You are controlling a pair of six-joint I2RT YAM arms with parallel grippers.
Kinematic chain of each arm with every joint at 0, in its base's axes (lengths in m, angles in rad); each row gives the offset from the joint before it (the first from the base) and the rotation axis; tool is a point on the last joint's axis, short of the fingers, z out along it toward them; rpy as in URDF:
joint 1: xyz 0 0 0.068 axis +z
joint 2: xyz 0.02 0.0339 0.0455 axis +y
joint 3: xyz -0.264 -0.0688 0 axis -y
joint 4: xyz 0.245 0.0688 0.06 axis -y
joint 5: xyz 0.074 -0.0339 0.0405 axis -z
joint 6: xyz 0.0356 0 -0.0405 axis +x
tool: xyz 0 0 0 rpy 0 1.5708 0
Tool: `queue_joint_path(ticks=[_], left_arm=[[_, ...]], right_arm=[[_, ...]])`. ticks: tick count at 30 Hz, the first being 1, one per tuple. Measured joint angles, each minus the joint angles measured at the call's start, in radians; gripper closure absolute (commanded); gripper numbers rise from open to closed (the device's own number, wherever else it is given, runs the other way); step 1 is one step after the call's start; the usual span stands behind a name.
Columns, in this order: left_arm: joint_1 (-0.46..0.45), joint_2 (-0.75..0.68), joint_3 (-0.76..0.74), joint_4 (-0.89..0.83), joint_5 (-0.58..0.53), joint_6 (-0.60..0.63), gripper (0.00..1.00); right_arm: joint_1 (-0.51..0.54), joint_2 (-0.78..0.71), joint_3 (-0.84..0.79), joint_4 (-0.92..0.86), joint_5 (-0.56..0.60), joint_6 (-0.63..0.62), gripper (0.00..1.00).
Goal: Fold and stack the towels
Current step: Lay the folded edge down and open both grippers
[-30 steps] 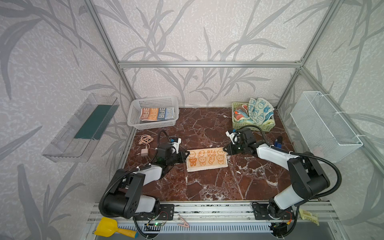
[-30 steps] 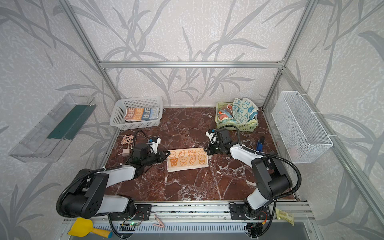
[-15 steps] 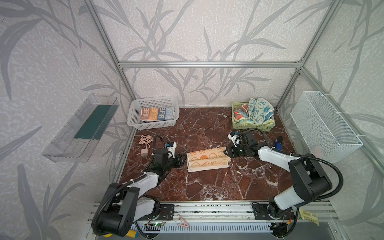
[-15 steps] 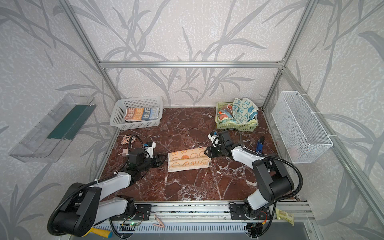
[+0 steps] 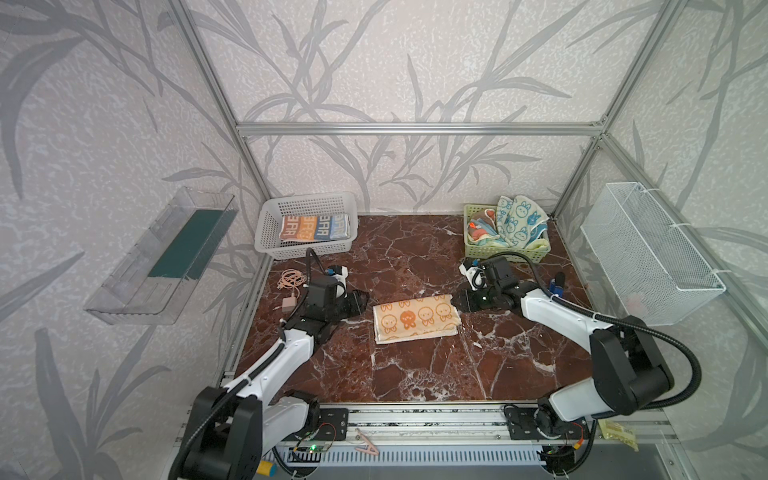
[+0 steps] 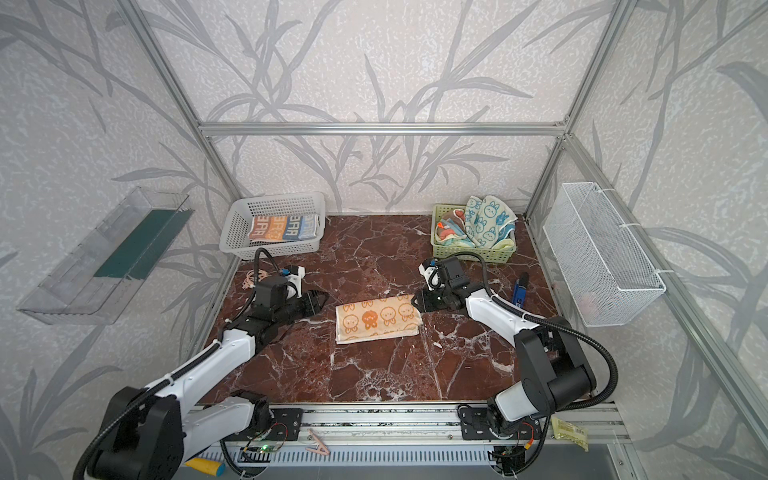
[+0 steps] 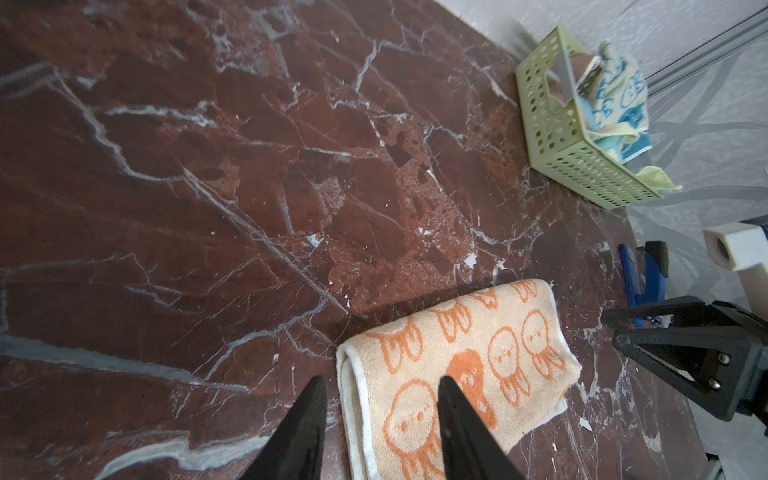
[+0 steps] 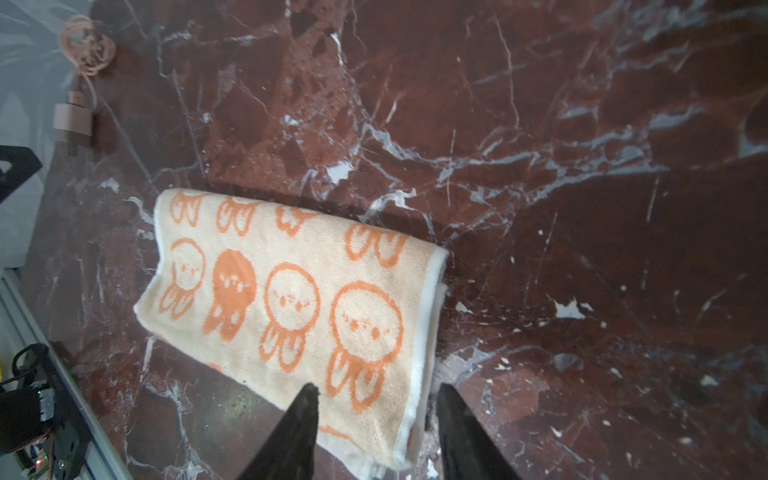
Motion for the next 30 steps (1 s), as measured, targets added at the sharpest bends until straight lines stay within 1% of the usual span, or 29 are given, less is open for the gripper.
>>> queue_joint_path(ticks=[2, 7, 9, 12, 14, 15, 17, 22, 24, 27, 28, 29, 30], left_arm=[[0.000, 0.060, 0.024, -0.034, 0.023, -0.032, 0.48], [-0.001, 0.141, 0.026, -0.090, 0.081, -0.093, 0.40], [-0.002, 0.158, 0.020, -0.092, 0.106, -0.110, 0.38], [-0.004, 0.180, 0.009, -0.095, 0.147, -0.129, 0.38], [-0.008, 0.202, 0.002, -0.096, 0.174, -0.137, 0.38], [-0.011, 0.214, 0.000, -0.097, 0.187, -0.140, 0.38], [-0.025, 0.241, -0.005, -0.092, 0.214, -0.147, 0.38], [-0.063, 0.263, -0.013, -0.035, 0.257, -0.181, 0.39], [-0.066, 0.277, -0.021, 0.002, 0.275, -0.204, 0.44], [-0.066, 0.306, -0.025, 0.040, 0.297, -0.232, 0.58], [-0.067, 0.318, -0.024, 0.048, 0.300, -0.234, 0.68], [-0.068, 0.329, -0.024, 0.053, 0.300, -0.241, 0.80], [-0.069, 0.337, -0.024, 0.057, 0.301, -0.248, 0.87]], right_arm=[[0.001, 0.024, 0.002, -0.030, 0.012, 0.014, 0.50], [0.006, 0.057, 0.002, -0.080, 0.015, 0.051, 0.48], [0.011, 0.059, -0.002, -0.085, 0.012, 0.066, 0.53], [0.027, 0.059, -0.015, -0.081, 0.004, 0.086, 0.68], [0.048, 0.059, -0.023, -0.082, 0.003, 0.099, 0.76], [0.058, 0.060, -0.025, -0.082, 0.003, 0.101, 0.79], [0.079, 0.061, -0.026, -0.082, 0.003, 0.111, 0.81], [0.116, 0.069, -0.026, -0.080, 0.004, 0.122, 0.83], [0.122, 0.075, -0.027, -0.080, 0.004, 0.122, 0.83], [0.124, 0.077, -0.027, -0.081, 0.005, 0.122, 0.83], [0.125, 0.077, -0.027, -0.081, 0.005, 0.122, 0.83], [0.125, 0.077, -0.027, -0.081, 0.006, 0.122, 0.78], [0.125, 0.077, -0.027, -0.083, 0.009, 0.124, 0.69]])
